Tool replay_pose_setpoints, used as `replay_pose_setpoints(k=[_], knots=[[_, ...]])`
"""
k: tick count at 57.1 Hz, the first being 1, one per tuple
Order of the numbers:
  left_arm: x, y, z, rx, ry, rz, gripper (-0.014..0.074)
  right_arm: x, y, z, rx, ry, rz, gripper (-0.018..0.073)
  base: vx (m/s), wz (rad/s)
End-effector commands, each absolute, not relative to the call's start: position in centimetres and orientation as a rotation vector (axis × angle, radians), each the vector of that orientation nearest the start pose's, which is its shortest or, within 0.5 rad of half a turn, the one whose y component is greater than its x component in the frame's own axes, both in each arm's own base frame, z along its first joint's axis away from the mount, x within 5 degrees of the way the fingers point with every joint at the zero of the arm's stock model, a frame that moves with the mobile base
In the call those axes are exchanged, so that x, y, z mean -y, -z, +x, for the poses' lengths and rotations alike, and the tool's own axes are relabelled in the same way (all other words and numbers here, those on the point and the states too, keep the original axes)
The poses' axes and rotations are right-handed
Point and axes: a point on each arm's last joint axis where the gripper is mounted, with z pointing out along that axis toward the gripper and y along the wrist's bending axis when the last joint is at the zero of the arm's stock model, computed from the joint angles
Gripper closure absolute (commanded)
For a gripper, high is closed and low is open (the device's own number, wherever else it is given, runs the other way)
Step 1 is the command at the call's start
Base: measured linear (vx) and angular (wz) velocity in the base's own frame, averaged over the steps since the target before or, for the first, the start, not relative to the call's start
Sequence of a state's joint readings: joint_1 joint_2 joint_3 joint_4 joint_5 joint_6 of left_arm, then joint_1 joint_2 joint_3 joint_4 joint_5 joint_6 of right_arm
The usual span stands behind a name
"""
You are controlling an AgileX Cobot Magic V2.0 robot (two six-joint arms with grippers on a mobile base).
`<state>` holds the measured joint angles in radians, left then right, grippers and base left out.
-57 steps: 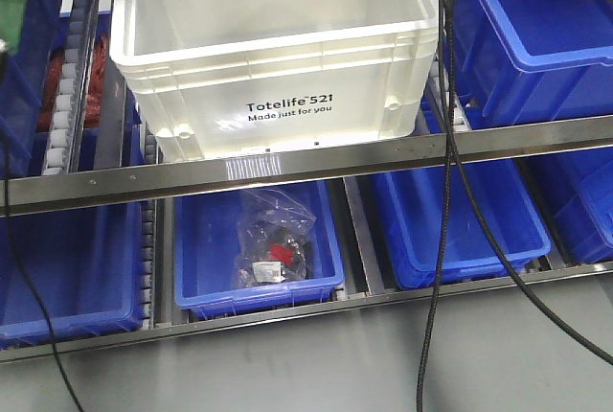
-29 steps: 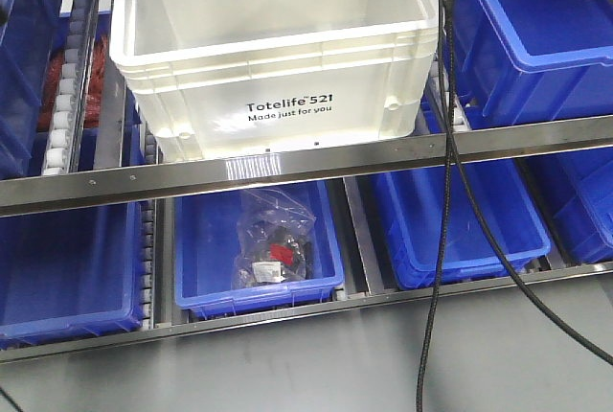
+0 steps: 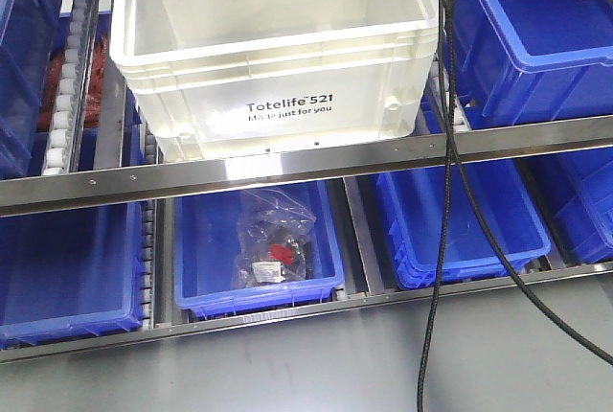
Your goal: Place moving items into box and shelve
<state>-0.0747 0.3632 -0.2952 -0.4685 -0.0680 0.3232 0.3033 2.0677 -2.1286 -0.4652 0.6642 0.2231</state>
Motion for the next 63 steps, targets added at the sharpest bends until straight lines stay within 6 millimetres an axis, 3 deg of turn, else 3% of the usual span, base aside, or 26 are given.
replay_pose_setpoints(k=[1, 13, 23, 32, 63], knots=[[0.0, -29.1, 8.2, -1.402, 0.139, -0.104, 0.0597, -11.6, -42.3, 46.0, -1.832, 0.181, -0.266, 0.0563, 0.00, 0.00], [-0.1, -25.5, 7.2, -1.467, 0.042, -0.038, 0.0597, -11.6, -42.3, 46.0, -1.832, 0.181, -0.266, 0.0563, 0.00, 0.00], [-0.1, -24.0, 6.6, -1.475, -0.085, 0.055, 0.0597, -11.6, -42.3, 46.0, -1.833, 0.180, -0.265, 0.0563, 0.00, 0.00], [-0.4, -22.6, 6.2, -1.432, -0.090, 0.023, 0.0597, -11.6, -42.3, 46.0, -1.836, 0.181, -0.265, 0.0563, 0.00, 0.00], [-0.3, -21.5, 5.8, -1.424, -0.087, 0.029, 0.0597, -11.6, -42.3, 46.0, -1.835, 0.180, -0.265, 0.0563, 0.00, 0.00]])
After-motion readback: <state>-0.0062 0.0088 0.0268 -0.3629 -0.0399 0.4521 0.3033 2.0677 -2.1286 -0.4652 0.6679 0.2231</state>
